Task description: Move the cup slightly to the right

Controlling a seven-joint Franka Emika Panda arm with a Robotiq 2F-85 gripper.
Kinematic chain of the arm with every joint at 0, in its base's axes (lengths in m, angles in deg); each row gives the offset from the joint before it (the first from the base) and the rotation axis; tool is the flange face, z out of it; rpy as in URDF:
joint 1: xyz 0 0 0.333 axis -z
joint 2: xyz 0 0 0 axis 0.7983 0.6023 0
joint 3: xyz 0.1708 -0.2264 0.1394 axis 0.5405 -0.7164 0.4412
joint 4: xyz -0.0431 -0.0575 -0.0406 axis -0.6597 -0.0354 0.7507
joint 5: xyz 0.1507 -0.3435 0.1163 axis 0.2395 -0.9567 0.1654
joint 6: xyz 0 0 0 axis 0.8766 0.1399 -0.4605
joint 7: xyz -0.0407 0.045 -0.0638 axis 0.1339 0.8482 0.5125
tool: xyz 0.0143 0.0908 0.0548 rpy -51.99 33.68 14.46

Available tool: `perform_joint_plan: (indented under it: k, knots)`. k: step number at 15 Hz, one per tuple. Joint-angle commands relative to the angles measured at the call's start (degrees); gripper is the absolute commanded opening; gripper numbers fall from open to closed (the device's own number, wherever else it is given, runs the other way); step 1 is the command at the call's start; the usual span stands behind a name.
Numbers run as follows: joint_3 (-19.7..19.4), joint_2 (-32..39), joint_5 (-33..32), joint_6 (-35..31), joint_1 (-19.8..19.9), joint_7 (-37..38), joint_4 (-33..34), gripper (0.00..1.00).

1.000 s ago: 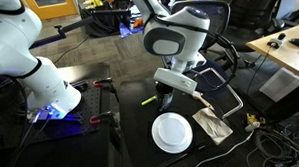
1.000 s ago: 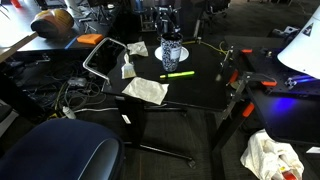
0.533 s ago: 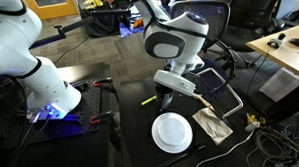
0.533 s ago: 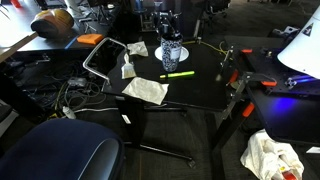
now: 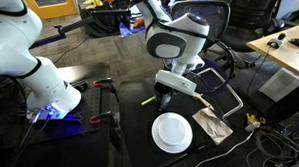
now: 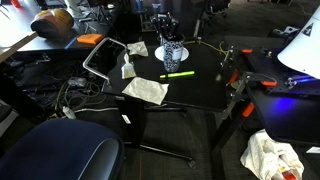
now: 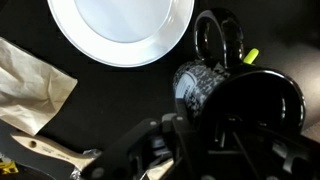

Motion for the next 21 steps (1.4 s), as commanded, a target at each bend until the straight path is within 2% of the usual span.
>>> perform_joint_plan:
  k: [1,10,17,21]
  knots:
    - [1.2,0.6,0.0,-0.3,1.1,1.2,1.0,0.00]
    - [1.1,1.4,0.3,-1.7,1.3,3.6,3.4,0.03]
    - [-0.5,4.3,-2.6,-4.9,0.6,12.9,8.3,0.03]
    - [-1.8,6.3,-6.5,-5.1,0.2,19.6,11.7,0.03]
